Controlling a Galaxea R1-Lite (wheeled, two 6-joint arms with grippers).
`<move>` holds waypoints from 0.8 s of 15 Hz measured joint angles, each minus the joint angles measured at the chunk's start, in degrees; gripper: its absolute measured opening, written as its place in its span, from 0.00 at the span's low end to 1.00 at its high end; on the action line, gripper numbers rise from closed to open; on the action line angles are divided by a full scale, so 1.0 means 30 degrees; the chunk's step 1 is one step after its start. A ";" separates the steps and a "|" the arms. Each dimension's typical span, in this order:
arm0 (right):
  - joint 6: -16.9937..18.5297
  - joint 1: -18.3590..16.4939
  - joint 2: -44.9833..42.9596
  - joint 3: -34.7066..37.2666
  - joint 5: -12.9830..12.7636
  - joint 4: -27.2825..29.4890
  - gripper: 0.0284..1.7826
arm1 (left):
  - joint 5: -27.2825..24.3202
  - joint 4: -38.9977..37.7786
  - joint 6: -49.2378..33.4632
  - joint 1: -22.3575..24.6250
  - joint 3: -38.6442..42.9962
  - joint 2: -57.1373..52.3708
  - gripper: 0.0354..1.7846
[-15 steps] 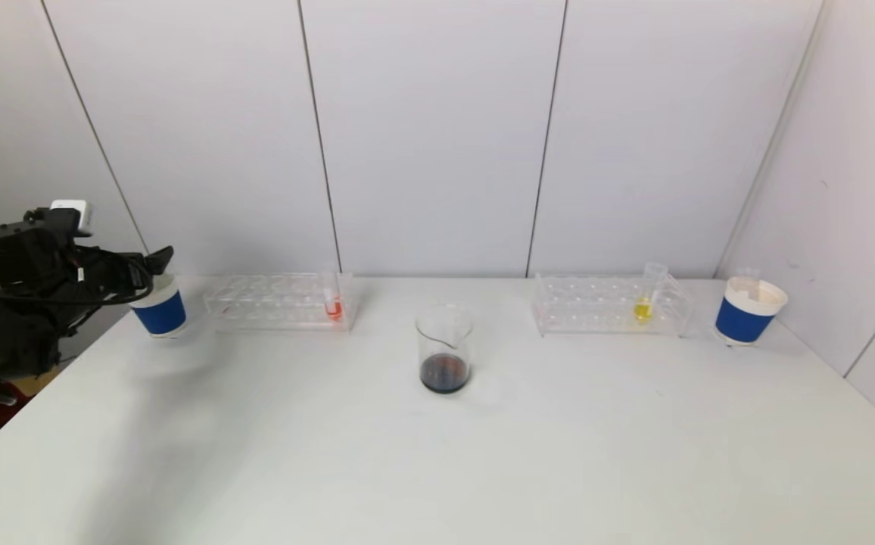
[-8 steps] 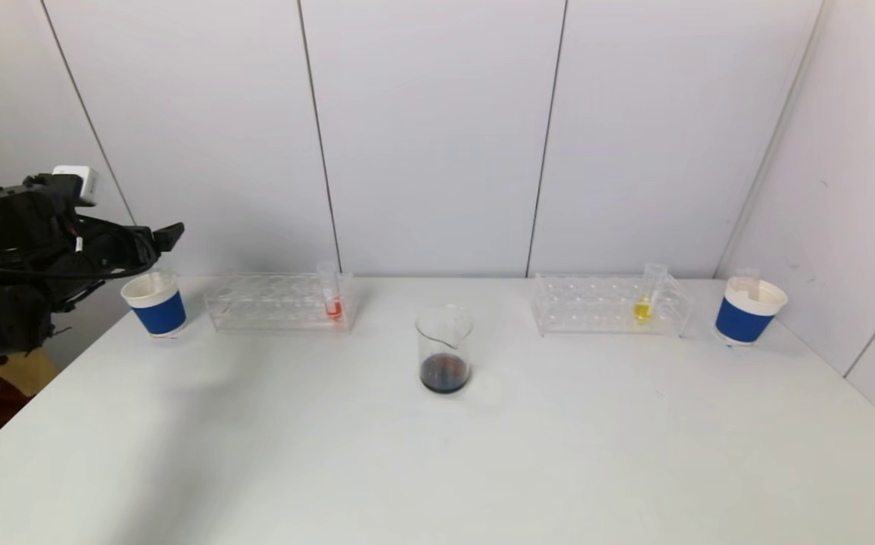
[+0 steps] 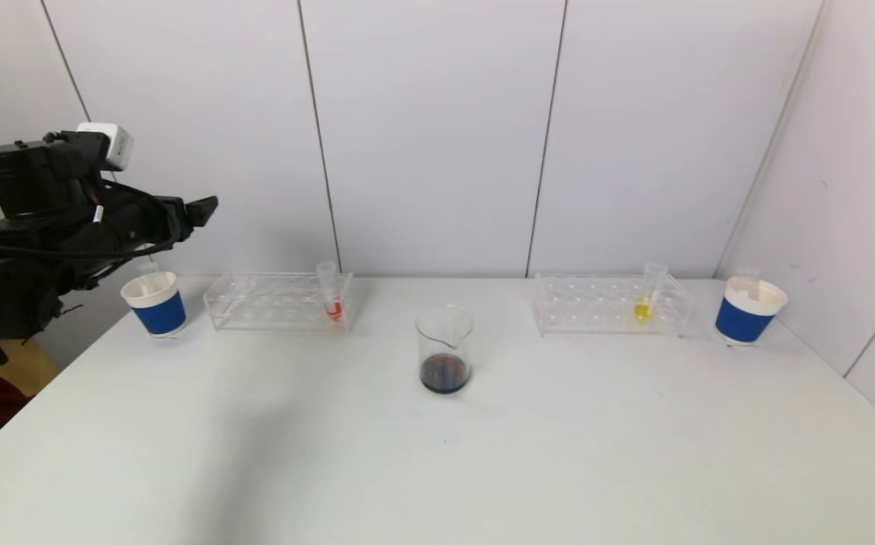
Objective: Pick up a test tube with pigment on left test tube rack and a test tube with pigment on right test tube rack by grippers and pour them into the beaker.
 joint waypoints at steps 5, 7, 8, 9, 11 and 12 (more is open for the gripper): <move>0.0000 0.0000 0.0000 0.0000 0.0000 0.0000 0.99 | 0.0118 0.2202 -0.0195 -0.0679 0.1926 -0.3897 0.99; 0.0000 0.0000 0.0000 0.0000 -0.0004 0.0000 0.99 | 0.0118 0.2450 -0.0232 -0.0723 0.3409 -0.5734 0.99; 0.0000 0.0000 0.0000 0.0000 0.0000 0.0000 0.99 | 0.0146 0.2544 -0.0240 -0.0723 0.4133 -0.6672 0.99; 0.0008 0.0000 0.0000 0.0000 0.0000 0.0000 0.99 | 0.0183 0.2698 -0.0240 -0.0723 0.4758 -0.7648 0.99; 0.0000 0.0000 0.0008 0.0000 0.0000 0.0000 0.99 | 0.0264 0.3552 -0.0252 -0.0715 0.5925 -0.9822 0.99; 0.0000 0.0000 0.0000 0.0000 0.0000 0.0000 0.99 | 0.0276 0.4222 -0.0284 -0.0715 0.6441 -1.0963 0.99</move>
